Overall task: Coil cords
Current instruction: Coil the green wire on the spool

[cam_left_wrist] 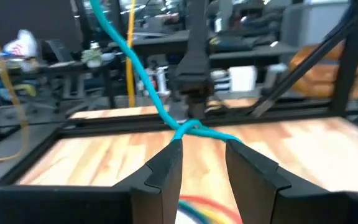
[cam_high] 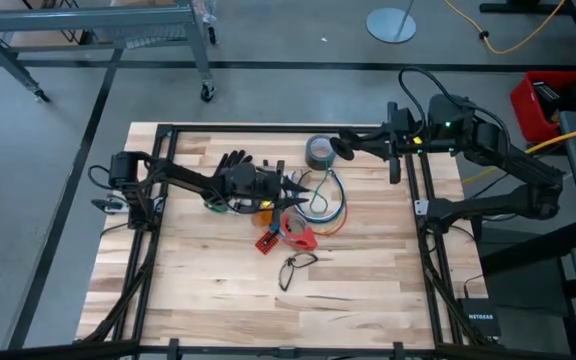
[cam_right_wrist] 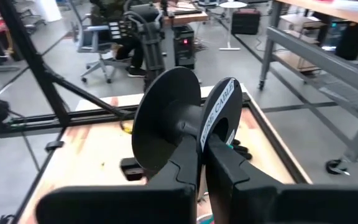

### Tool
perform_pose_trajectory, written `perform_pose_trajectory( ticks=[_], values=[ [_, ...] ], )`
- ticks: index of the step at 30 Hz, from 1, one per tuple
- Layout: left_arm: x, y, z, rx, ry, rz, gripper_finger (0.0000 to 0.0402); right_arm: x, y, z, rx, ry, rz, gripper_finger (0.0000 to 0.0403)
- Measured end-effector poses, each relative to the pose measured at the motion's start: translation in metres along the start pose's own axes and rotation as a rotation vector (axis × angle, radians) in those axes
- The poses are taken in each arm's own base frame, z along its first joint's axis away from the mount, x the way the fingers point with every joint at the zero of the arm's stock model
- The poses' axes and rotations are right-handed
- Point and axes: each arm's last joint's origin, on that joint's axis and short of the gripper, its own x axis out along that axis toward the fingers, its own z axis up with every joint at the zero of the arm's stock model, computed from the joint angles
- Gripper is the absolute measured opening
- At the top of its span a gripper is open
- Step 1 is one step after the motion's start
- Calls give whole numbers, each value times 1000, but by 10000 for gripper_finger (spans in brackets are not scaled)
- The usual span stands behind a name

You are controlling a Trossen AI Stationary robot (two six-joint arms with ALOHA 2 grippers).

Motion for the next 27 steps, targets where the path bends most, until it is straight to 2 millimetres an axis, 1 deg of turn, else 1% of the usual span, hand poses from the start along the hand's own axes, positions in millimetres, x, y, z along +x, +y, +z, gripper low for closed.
perform_pose_trajectory(
  ticks=[3,7,10,13,19,23,27],
  values=[
    [-1,4,-1,58,15,56,115,0,1,0,1,0,28,14],
    [-1,5,-2,119,26,89,115,0,1,0,2,0,28,14],
    [0,0,-1,119,21,80,115,0,1,0,2,0,28,14],
    [1,-9,1,119,7,57,115,0,1,0,2,1,28,14],
    [3,-25,11,177,-82,37,115,0,1,-1,5,8,28,13],
    [3,-27,11,253,-61,124,115,0,1,-1,5,9,28,13],
    [3,-26,7,289,-14,138,115,0,1,-1,5,9,28,13]
  ],
)
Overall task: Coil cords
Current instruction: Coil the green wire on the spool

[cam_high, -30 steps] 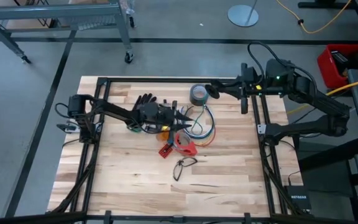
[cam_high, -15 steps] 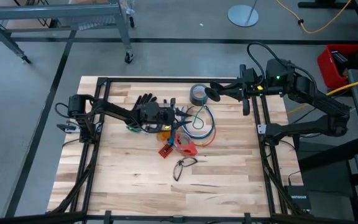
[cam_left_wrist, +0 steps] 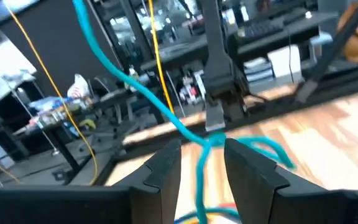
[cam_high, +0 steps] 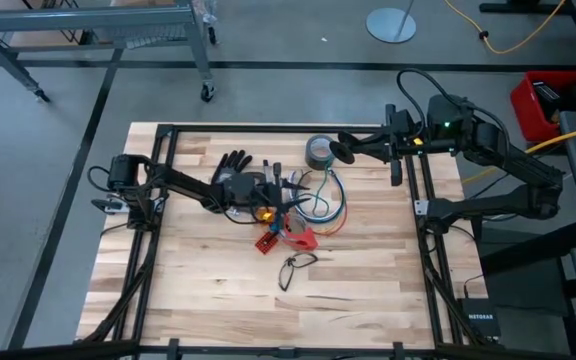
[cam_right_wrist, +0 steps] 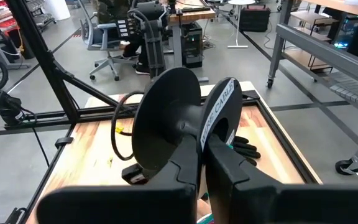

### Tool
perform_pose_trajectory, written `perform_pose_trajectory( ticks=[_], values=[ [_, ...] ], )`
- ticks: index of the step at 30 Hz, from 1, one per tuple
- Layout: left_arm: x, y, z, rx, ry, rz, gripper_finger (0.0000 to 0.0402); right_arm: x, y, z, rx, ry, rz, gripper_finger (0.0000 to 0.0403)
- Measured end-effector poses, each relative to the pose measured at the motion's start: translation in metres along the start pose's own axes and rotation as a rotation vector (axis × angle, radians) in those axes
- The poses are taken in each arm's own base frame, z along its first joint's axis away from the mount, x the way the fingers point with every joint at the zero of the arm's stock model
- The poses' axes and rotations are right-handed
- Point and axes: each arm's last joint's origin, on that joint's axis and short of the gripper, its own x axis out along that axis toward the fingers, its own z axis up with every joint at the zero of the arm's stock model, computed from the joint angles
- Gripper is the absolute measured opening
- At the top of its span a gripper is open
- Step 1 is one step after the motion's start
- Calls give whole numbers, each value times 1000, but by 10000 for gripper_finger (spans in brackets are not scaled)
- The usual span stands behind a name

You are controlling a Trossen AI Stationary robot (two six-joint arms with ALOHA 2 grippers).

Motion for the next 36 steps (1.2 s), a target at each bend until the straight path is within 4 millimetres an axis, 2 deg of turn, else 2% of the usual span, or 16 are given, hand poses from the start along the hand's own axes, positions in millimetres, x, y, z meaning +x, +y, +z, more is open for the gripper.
perform_pose_trajectory(
  ticks=[5,12,15,18,23,27,30,36],
  values=[
    [0,-2,-6,20,61,-21,115,0,0,0,0,0,0,13],
    [0,1,-8,45,94,40,110,0,1,0,1,0,45,13],
    [0,3,-9,11,97,45,77,0,1,0,1,0,45,13],
    [0,5,-10,-32,105,57,20,0,1,0,1,0,45,13],
    [0,15,-15,-134,142,157,8,-4,1,5,-6,-17,0,13],
    [-1,24,-23,-241,189,189,5,-20,4,22,-48,-75,-54,13],
    [-3,25,-31,-302,256,192,3,-38,8,38,-98,-116,-115,13],
    [-5,22,-40,-316,349,171,3,-73,15,62,-146,-193,-197,13]
  ],
)
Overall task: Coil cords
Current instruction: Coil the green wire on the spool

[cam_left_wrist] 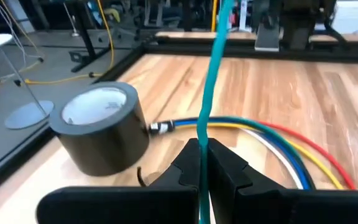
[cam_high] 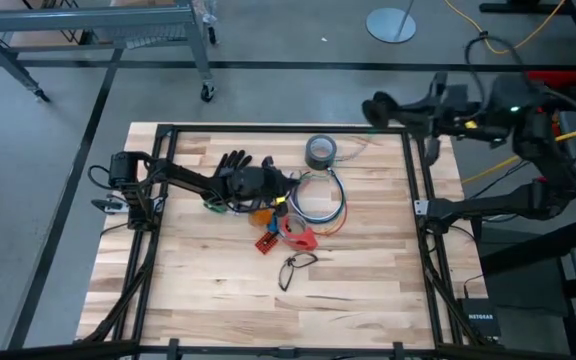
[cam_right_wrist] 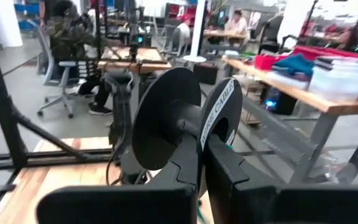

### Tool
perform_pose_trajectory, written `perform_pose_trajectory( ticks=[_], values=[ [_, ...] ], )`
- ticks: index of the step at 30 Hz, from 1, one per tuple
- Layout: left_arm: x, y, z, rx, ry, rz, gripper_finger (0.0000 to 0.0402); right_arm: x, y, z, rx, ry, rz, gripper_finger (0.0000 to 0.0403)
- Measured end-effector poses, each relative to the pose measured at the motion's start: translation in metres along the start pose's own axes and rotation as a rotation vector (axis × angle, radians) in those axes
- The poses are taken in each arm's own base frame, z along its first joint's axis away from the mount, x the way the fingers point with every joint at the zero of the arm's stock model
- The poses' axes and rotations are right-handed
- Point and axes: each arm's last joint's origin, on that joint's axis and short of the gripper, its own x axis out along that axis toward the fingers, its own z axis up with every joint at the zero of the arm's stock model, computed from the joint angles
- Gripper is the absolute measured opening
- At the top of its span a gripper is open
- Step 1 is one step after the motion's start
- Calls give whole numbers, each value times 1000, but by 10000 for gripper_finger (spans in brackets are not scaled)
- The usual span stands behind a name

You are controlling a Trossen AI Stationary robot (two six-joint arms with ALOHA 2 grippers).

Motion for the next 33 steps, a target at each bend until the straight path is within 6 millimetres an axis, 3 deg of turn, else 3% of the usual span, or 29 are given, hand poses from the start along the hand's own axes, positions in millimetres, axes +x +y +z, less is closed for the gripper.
perform_pose_trajectory(
  ticks=[9,16,23,33],
  values=[
    [0,-2,-1,2,12,-53,8,-22,-1,20,-31,-72,-29,13],
    [-2,-2,2,-111,4,-57,35,-21,-1,16,-28,-30,-32,13],
    [-23,-2,42,-201,-117,-212,84,-20,-2,15,-41,-11,-72,13],
    [-57,-12,93,-84,-460,-355,120,-8,-1,12,-40,14,-4,13]
  ],
)
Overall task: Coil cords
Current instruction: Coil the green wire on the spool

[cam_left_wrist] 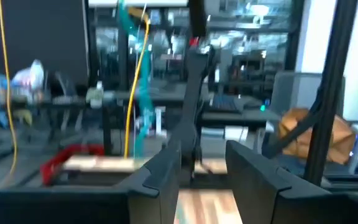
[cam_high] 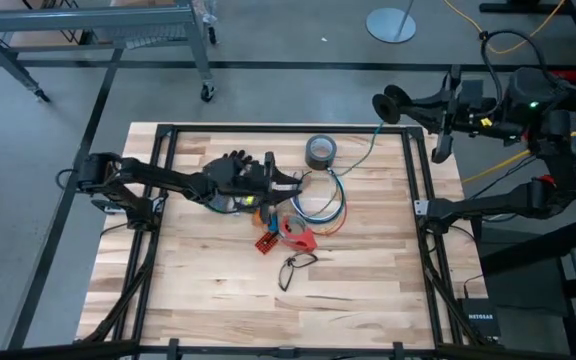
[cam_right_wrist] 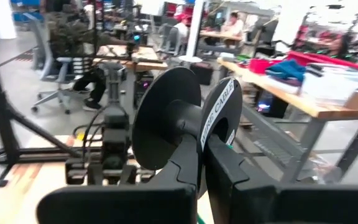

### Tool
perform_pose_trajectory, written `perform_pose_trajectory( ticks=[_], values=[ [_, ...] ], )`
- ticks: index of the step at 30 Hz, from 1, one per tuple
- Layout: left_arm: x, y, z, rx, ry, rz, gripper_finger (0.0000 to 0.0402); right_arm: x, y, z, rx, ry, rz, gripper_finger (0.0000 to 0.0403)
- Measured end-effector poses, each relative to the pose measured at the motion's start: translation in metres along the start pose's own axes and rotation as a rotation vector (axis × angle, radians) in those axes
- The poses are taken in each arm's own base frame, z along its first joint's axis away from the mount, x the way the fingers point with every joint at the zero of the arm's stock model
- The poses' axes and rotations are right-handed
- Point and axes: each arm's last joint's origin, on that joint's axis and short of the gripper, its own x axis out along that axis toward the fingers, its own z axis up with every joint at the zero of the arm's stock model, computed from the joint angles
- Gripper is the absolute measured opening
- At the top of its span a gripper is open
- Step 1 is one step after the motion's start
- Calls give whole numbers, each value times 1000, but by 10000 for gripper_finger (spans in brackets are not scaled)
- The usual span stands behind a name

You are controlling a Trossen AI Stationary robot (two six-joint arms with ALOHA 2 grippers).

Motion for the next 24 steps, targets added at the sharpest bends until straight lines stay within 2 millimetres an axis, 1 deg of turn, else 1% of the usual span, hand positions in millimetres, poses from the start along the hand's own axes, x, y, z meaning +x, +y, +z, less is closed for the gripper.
perform_pose_trajectory(
  ticks=[4,8,11,18,21,24],
  values=[
    [9,6,13,71,-24,15,120,16,1,-2,4,24,62,13],
    [23,13,18,127,7,35,120,36,1,-5,11,45,146,13],
    [33,18,23,165,4,43,120,54,1,-9,17,69,178,13],
    [49,26,13,200,27,61,120,89,0,-18,30,125,213,13],
    [52,33,10,194,33,98,120,103,0,-21,33,127,240,13],
    [52,40,9,187,41,126,120,114,1,-23,36,117,286,13]
  ],
)
